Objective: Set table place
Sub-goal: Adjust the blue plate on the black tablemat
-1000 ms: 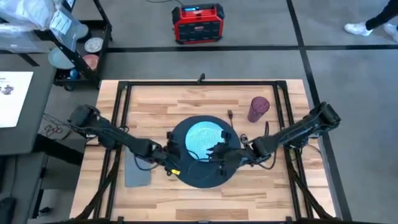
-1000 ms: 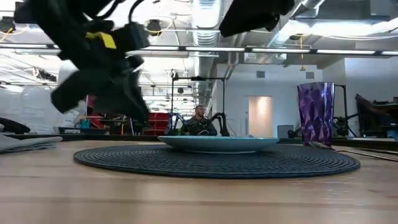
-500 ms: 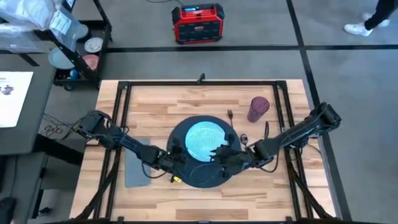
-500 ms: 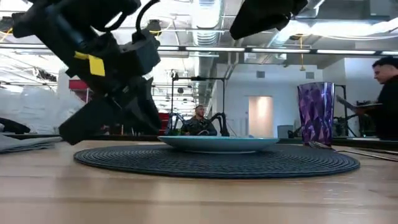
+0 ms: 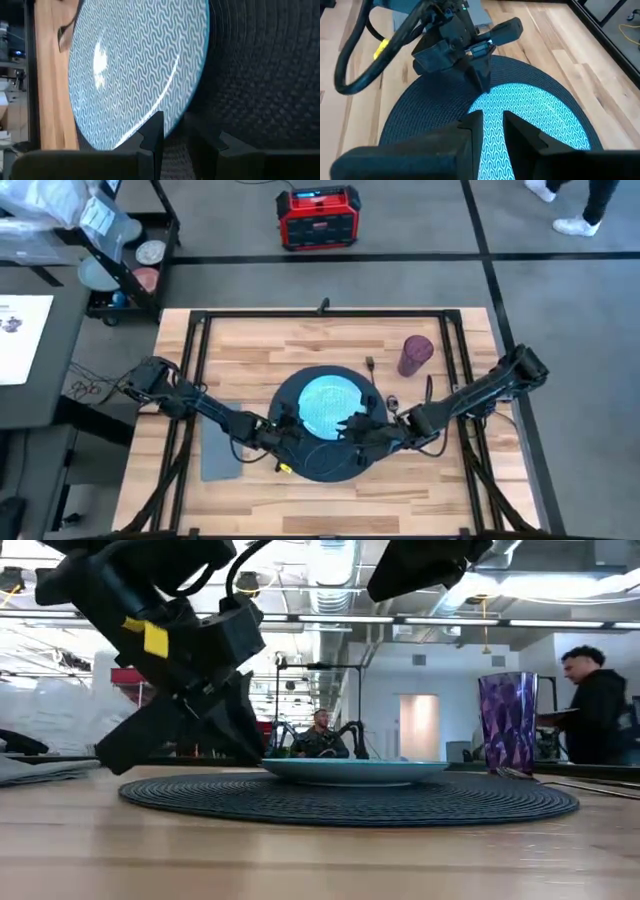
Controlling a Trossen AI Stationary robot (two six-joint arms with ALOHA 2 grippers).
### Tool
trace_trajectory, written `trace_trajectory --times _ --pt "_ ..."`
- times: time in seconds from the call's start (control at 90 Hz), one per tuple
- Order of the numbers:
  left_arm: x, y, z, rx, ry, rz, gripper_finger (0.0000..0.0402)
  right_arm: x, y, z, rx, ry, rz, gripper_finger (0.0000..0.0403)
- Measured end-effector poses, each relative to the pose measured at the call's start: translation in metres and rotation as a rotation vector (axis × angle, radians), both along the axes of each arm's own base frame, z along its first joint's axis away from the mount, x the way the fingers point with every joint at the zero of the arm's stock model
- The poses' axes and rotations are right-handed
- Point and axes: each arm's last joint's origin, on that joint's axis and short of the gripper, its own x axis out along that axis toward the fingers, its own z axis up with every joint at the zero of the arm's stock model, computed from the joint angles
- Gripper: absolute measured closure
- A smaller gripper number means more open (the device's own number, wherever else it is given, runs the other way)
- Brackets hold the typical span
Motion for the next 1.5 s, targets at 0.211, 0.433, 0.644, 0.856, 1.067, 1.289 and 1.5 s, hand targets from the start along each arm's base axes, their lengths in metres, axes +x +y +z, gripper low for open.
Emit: trace_trajectory --times 0.211,0.433,0.644,0.856,1.067,1.289,1.5 --pt "0.006 0.004 -0.014 -0.019 0.021 0.000 0.0343 -0.001 0.002 0.000 0.005 -0.003 0.003 0.0339" --pt "0.011 0.003 -0.016 0.036 -0.032 0.036 0.0350 -0.001 0.002 0.001 0.006 -0.005 0.001 0.0339" --pt "0.012 0.001 -0.013 0.080 -0.069 0.079 0.0397 -0.001 0.002 0.001 0.007 -0.004 -0.005 0.0342" --pt "0.012 0.002 -0.013 0.073 -0.078 0.093 0.0401 -0.001 0.002 0.000 0.004 -0.002 -0.006 0.0356" --pt "0.016 0.000 -0.009 0.080 -0.080 0.098 0.0401 -0.001 0.002 0.000 0.003 -0.001 -0.006 0.0370" --pt "0.016 0.000 -0.009 0.066 -0.056 0.090 0.0401 -0.002 0.003 0.000 -0.006 0.003 0.001 0.0375" --pt "0.015 -0.002 -0.011 -0.015 0.011 0.005 0.0400 -0.003 0.005 0.001 -0.019 -0.009 0.000 0.0345"
